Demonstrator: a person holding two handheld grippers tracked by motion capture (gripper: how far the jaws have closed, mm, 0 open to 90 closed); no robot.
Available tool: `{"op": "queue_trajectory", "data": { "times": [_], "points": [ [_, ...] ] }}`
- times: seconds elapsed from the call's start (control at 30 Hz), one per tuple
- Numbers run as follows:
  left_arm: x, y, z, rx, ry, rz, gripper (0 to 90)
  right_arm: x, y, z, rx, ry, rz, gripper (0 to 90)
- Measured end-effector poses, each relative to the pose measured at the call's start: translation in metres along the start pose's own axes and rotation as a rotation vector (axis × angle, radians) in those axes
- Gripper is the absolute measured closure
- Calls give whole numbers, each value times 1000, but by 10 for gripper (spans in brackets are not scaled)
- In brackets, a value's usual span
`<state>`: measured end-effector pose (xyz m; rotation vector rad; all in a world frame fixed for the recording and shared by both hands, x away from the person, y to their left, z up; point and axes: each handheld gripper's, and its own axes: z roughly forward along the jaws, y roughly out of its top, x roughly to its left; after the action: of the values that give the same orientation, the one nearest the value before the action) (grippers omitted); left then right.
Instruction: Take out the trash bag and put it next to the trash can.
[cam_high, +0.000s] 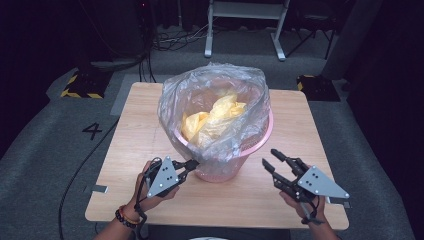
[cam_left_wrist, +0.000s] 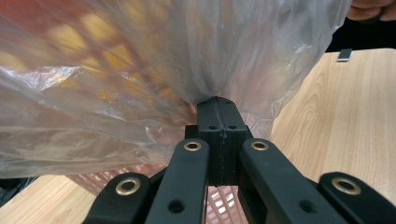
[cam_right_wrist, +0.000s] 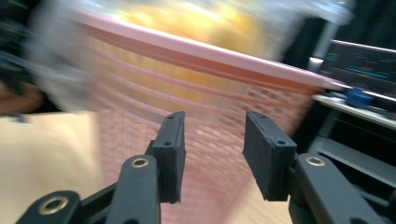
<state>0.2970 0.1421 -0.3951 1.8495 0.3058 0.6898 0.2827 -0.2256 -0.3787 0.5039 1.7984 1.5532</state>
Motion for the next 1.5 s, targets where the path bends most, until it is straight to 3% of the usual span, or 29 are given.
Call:
{"op": "queue_trajectory", "data": {
  "times": [0.1,0.13,0.17,0.23,0.33,0.5,0.67,0.8,0.83,1.0,1.17,1.5],
  "points": [
    [-2,-1,1,-9,-8,-13,900,21,6,8,-14,71,-10,571],
    [-3,0,1,-7,-9,-12,900,32,10,14,-26,116,-12,566],
    [-3,0,1,-7,-9,-12,900,32,10,14,-26,116,-12,566],
    [-3,-1,0,-13,-14,-21,900,48,18,23,-65,168,-11,549],
    [-4,-1,1,-16,-23,-25,900,54,22,29,-99,170,-9,534],
    [-7,0,0,-11,-29,-8,900,63,25,46,-125,219,42,548],
    [-8,-1,-1,-12,-32,-16,900,73,27,45,-159,256,37,555],
    [-9,-1,0,-11,-36,-10,900,74,33,48,-193,247,45,636],
    [-11,0,0,-11,-39,-7,900,77,37,53,-201,230,28,715],
    [-16,2,4,-12,-64,4,900,86,43,70,-172,204,-33,827],
    [-22,5,5,-20,-87,19,900,93,48,90,-115,230,-81,868],
    [-25,3,-2,-56,-100,2,900,95,37,112,-14,298,-92,883]
  ]
}}
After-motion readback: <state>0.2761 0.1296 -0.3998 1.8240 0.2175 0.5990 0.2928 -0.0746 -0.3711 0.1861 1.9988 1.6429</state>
